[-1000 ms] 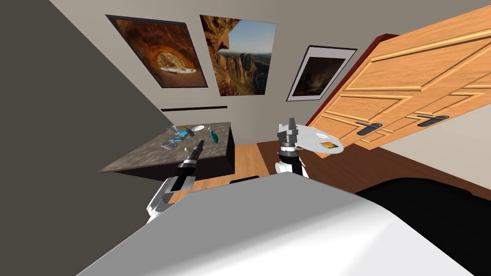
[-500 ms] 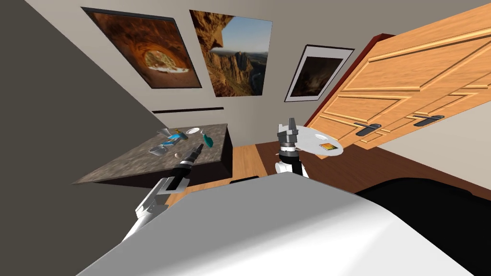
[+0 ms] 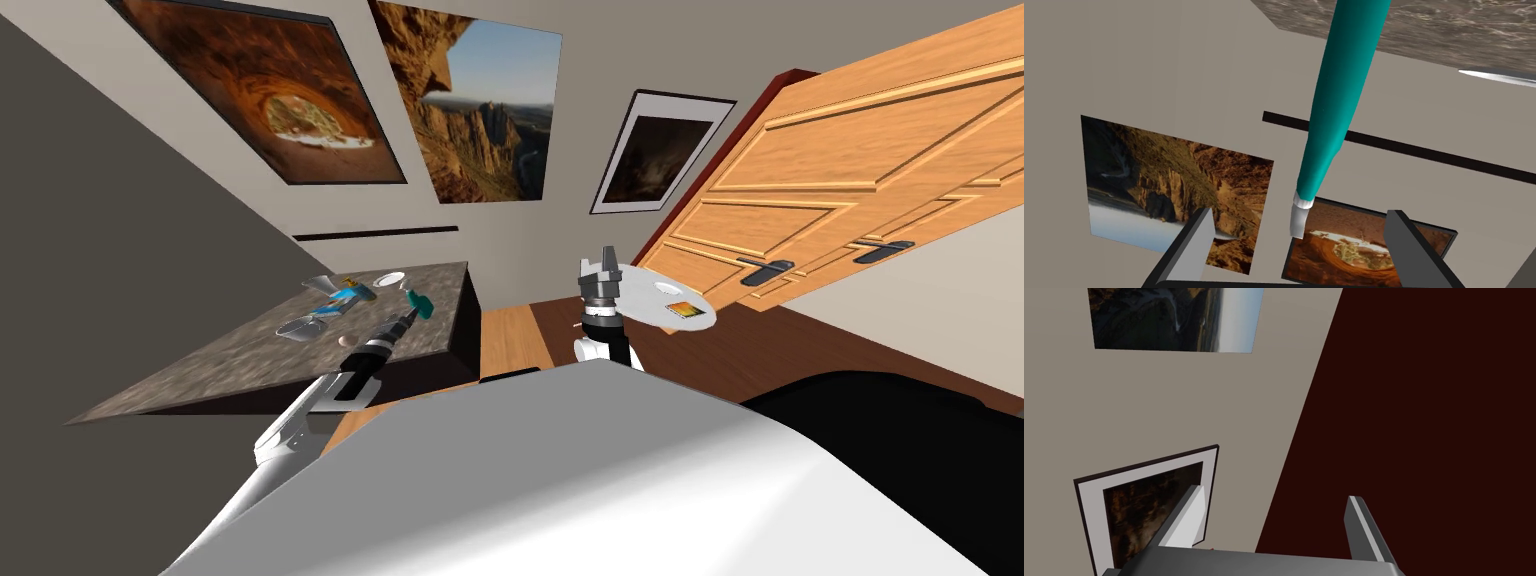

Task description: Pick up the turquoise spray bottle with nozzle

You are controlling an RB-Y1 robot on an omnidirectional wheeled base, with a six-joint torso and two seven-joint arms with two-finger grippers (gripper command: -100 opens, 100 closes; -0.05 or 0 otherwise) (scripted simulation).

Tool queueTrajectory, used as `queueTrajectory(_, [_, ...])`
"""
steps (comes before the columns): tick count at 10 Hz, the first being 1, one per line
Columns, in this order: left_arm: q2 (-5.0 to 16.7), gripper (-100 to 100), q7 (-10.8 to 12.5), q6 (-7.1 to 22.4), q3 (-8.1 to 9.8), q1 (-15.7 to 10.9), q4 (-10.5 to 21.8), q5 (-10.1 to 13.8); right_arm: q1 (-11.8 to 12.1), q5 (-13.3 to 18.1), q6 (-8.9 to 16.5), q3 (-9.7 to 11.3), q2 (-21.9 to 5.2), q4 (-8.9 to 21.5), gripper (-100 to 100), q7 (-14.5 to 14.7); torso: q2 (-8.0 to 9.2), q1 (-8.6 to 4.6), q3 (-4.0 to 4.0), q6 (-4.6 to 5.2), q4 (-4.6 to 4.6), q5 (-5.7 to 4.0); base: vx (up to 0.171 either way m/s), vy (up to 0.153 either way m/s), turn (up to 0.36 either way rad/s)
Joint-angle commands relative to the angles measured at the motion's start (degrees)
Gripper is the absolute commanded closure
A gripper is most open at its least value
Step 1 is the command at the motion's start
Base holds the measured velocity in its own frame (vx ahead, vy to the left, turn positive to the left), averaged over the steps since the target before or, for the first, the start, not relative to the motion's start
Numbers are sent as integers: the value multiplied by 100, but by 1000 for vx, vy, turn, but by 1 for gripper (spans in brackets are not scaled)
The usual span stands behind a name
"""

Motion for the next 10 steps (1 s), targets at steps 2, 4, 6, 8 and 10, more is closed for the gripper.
queueTrajectory(2, [322,-100,-90,249,-36,-2,149,-179,0,0,0,0,0,0,0,0,-2,2,-1,0,0,0,116,-59,-35])
queueTrajectory(4, [512,-100,-173,410,-53,27,266,-325,0,0,0,0,-1,0,0,0,8,19,5,-1,2,3,111,-24,-38])
queueTrajectory(6, [426,0,-168,354,-46,27,230,-293,-1,0,0,-1,-1,0,0,0,19,20,10,-1,3,4,36,-10,-2])
queueTrajectory(8, [562,-100,-343,-77,10,296,399,-31,2,0,0,-1,0,0,0,0,2,16,3,-9,2,5,180,-42,185])
queueTrajectory(10, [699,-100,-519,-386,66,567,570,229,0,0,0,0,-1,0,0,0,4,17,1,1,0,3,136,-23,173])
